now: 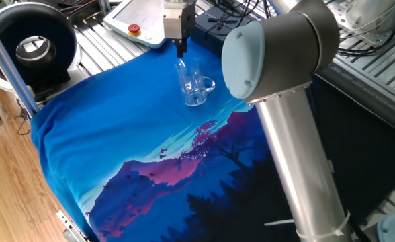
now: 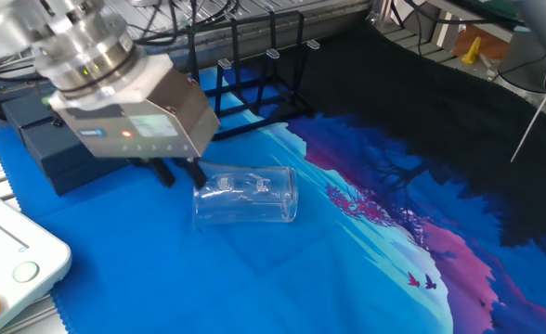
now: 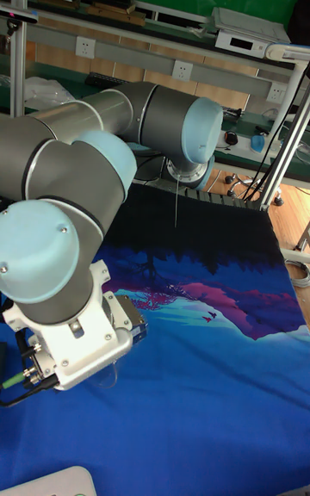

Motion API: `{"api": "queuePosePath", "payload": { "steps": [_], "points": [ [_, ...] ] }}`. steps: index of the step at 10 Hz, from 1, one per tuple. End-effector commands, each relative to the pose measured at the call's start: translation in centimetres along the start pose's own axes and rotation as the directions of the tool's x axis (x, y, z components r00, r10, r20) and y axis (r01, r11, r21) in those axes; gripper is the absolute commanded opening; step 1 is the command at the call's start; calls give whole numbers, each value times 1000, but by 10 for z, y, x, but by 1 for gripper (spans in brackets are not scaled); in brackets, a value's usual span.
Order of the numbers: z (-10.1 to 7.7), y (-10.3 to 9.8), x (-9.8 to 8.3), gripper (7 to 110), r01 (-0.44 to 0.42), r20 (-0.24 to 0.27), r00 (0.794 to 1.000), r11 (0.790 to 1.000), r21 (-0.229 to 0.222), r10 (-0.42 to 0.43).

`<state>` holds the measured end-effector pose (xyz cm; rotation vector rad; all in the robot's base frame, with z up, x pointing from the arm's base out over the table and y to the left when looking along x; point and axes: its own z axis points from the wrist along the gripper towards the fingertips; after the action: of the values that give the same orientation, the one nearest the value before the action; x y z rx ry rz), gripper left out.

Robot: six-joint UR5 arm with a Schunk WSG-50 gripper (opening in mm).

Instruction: Take the cup off the cup rack

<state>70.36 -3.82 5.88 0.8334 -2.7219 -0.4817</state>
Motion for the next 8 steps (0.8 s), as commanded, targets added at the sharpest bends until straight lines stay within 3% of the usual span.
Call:
{"api": "queuePosePath", "payload": {
  "steps": [1, 2, 3, 6, 8],
  "points": [
    [7, 15, 8, 44, -10, -25, 1000, 999, -37, 10],
    [4, 14, 15, 44, -14, -50, 999, 1000, -22, 13],
    [3, 17, 19, 22, -16, -61, 998, 1000, -24, 15],
    [12, 16, 26, 22, -24, -80, 997, 1000, -2, 24],
    [13, 21, 25, 22, -3, -64, 998, 999, -37, 0]
  ]
}}
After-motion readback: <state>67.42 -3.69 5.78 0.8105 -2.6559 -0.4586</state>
